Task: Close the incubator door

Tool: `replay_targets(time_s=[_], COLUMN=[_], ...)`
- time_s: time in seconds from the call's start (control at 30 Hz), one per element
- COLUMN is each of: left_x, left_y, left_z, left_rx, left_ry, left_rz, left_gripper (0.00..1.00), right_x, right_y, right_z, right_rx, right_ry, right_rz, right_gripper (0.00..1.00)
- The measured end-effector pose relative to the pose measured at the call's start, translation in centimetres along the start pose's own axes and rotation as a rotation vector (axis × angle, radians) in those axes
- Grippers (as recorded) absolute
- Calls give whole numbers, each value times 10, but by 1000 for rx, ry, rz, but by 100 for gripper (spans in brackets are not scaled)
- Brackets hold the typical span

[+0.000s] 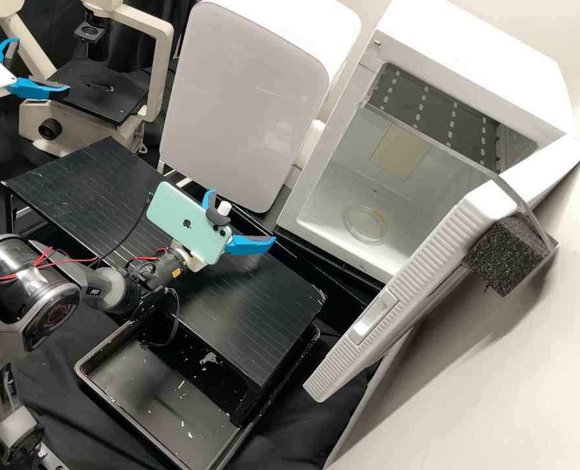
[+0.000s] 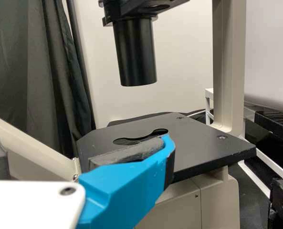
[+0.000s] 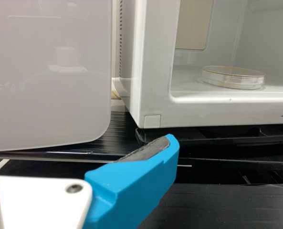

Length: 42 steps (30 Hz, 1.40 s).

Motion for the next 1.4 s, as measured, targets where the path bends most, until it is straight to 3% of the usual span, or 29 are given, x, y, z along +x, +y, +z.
replay_targets(time_s=[0.4, 0.63, 1.0, 1.3, 1.4], left_x=[0, 0, 0, 0, 0], left_y=[0, 0, 0, 0, 0], left_z=[0, 0, 0, 0, 0], left_rx=[0, 0, 0, 0, 0], left_ry=[0, 0, 0, 0, 0], left_rz=[0, 0, 0, 0, 0], left_gripper=[100, 100, 100, 100, 100], right_x=[-1, -26, -92, -132, -138], right_y=[0, 7, 50, 78, 85], right_z=[1, 22, 43, 47, 49], right_rx=[0, 2, 3, -11, -32], right_ry=[1, -41, -76, -130, -164], right_rz=[3, 57, 314, 523, 588], right_gripper=[100, 100, 100, 100, 100])
